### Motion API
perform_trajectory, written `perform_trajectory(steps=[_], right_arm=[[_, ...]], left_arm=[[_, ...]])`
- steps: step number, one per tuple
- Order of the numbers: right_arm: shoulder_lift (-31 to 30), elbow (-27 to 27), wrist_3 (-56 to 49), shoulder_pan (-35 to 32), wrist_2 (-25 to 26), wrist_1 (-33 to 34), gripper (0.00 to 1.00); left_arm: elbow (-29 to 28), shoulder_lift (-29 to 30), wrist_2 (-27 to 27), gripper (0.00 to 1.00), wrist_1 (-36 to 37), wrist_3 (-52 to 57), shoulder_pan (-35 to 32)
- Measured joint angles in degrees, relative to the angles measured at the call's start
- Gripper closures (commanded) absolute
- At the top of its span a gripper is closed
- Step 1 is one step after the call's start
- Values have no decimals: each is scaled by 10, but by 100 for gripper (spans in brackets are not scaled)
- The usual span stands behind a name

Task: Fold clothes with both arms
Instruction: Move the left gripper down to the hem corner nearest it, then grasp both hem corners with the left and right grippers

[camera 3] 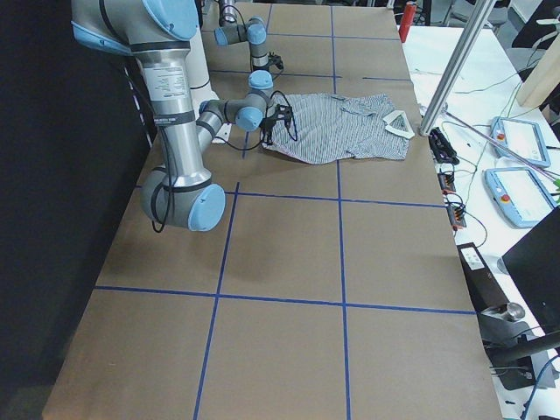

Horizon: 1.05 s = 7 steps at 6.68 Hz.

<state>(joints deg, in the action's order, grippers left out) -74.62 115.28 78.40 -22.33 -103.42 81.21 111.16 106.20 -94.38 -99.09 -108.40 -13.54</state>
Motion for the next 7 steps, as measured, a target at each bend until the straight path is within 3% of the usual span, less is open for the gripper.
perform_trajectory(steps=[1, 2, 7], right_arm=[[0, 0, 0, 0, 0, 0, 100], [0, 0, 0, 0, 0, 0, 100], [-2, 7, 0, 0, -5, 0, 100]], left_arm=[[-1, 0, 0, 82, 1, -1, 0], [1, 0, 1, 100, 8, -1, -1], [35, 11, 0, 100, 44, 1, -3]])
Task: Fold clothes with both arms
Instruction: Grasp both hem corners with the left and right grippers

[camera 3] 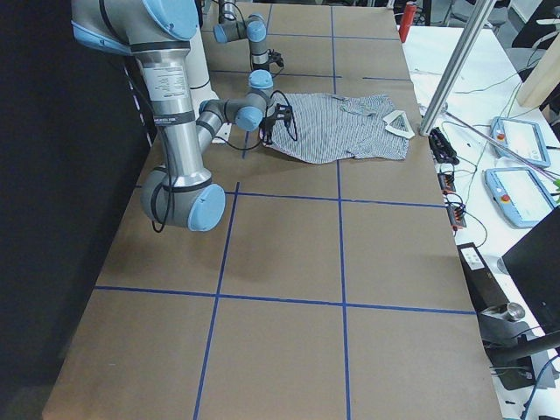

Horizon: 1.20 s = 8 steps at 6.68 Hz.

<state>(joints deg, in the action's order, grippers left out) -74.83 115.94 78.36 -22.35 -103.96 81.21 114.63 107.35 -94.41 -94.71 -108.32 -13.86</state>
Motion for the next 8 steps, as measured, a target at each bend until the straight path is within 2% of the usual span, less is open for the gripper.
perform_trajectory(steps=[3, 6, 8], right_arm=[[-31, 55, 42, 15, -49, 1, 100], [-81, 122, 97, 72, -72, 0, 100], [-74, 119, 87, 48, -69, -1, 100]], left_arm=[[99, -5, -5, 100, 73, 9, 13], [209, -49, -5, 100, 134, 10, 76], [222, -56, -5, 100, 141, 16, 79]])
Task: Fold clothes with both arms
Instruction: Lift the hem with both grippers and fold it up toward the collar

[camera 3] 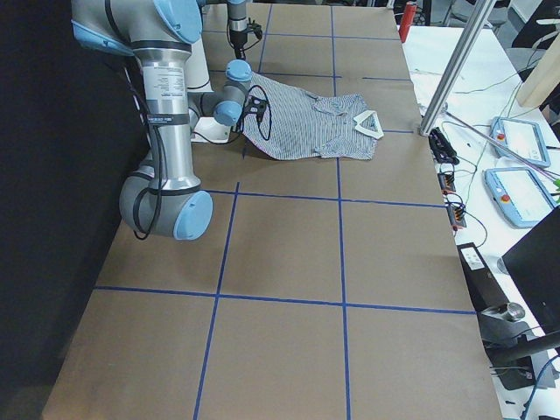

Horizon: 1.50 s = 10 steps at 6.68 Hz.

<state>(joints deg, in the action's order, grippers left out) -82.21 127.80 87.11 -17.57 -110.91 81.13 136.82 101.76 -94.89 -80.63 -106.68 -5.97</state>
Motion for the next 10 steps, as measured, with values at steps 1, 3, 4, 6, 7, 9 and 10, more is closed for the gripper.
perform_trajectory(steps=[1, 3, 4, 6, 7, 9, 10], right_arm=[[21, -19, -35, -35, 4, 0, 100], [84, -79, -140, -115, 11, -1, 100], [115, -117, -176, -147, 13, -4, 100], [172, -201, -231, -206, 12, -10, 100], [199, -254, -242, -231, 7, -30, 100], [255, -378, -257, -268, -14, -105, 100], [291, -437, -261, -278, -19, -123, 100]], left_arm=[[-7, 14, 0, 100, -1, 23, -17], [-49, 59, -2, 100, -2, 92, -107], [-95, 78, -2, 100, -14, 121, -154], [-202, 100, -2, 100, -81, 163, -238], [-251, 111, -2, 100, -116, 182, -273], [-348, 135, -2, 100, -199, 209, -334], [-408, 157, -2, 100, -250, 214, -355]])
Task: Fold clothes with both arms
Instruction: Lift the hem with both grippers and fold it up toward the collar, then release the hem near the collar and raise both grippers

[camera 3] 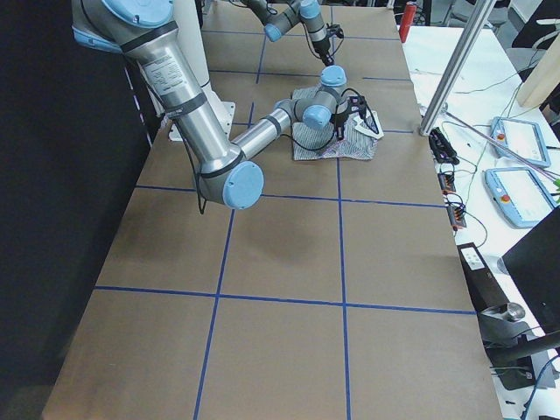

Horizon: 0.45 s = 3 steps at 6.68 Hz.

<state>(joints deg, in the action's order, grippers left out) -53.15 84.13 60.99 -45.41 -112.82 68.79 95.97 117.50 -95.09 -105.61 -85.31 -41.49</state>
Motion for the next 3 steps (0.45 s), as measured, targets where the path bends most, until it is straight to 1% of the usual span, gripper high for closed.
perform_trajectory(steps=[1, 2, 3], right_arm=[[30, -47, -4, -10, -2, -7, 100], [51, -83, -7, -20, -2, -13, 100], [73, -121, -9, -29, -2, -22, 100]], left_arm=[[-59, 26, 0, 100, -43, 1, -13], [-99, 45, 0, 100, -67, 1, -22], [-120, 56, 0, 100, -76, 0, -28]])
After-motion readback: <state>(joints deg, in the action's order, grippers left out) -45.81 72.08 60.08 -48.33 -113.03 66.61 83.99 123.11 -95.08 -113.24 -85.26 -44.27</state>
